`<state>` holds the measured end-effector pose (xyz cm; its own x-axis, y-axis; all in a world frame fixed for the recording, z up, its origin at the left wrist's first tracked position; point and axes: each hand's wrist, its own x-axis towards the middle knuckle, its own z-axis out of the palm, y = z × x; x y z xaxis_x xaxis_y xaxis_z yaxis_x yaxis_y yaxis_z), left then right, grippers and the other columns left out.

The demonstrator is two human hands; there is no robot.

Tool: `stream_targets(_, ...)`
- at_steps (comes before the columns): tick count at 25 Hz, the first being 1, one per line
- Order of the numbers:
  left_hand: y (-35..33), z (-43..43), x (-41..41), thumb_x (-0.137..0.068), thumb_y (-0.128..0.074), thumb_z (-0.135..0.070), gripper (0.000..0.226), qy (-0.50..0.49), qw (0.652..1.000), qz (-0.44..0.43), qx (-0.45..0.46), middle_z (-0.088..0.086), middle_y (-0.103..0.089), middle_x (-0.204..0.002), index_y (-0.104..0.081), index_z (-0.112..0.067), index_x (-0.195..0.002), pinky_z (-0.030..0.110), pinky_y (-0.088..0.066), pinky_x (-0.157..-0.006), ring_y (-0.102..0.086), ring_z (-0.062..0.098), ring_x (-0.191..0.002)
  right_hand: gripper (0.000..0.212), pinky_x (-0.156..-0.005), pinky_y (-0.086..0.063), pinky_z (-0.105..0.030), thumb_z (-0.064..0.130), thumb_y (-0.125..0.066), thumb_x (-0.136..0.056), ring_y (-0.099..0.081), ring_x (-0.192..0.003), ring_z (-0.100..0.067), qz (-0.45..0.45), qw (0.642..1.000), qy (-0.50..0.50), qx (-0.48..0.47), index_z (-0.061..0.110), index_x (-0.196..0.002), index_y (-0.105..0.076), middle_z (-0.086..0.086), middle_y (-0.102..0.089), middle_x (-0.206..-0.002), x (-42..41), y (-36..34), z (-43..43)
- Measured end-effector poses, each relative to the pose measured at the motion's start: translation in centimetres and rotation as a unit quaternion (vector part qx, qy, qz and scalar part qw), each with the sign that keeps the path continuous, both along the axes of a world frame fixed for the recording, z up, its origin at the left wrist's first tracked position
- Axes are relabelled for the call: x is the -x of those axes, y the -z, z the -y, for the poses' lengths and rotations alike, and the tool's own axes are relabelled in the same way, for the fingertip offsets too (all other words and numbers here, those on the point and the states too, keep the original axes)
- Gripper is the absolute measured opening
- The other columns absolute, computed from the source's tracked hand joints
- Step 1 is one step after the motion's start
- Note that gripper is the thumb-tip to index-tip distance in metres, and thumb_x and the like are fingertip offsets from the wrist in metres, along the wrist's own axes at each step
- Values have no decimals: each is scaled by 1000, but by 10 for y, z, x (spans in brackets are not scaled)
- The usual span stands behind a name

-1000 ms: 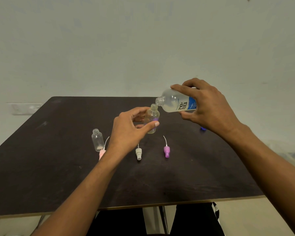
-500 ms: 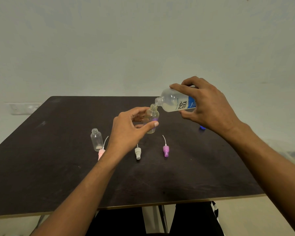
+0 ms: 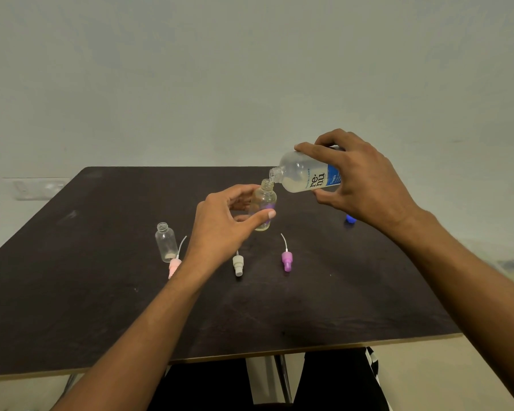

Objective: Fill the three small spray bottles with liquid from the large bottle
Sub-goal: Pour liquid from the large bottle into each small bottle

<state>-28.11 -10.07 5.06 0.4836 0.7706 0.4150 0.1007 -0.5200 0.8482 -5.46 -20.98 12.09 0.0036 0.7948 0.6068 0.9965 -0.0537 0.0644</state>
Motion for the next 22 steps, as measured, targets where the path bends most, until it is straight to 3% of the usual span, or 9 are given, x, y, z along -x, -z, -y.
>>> stream_targets(22,2,-1,1,-77,-90,-39,49,-7,1000,-5,-6,-17,-76,-107,-73,-31,-122,14,-59,-85,-72,-4,-99,75,-88,-57,-40,23,-86,-80,-58,-116,-23,17,1000,-2,-5,34,-148,-56,-1,-57,-130,1,2,0)
